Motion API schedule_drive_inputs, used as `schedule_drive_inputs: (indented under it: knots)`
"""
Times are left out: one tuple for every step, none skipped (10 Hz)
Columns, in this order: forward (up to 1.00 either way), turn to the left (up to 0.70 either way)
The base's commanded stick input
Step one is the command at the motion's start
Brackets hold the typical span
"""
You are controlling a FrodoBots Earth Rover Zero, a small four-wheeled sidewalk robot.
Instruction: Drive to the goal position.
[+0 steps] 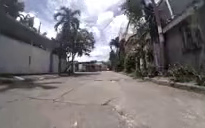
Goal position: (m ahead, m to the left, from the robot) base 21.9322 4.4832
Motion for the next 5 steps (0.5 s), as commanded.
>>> schedule_drive_inputs:
  knots:
    - [0.7,0.0]
    - [0.7,0.0]
    - [0.7,0.0]
    - [0.7,0.0]
    - [0.7,0.0]
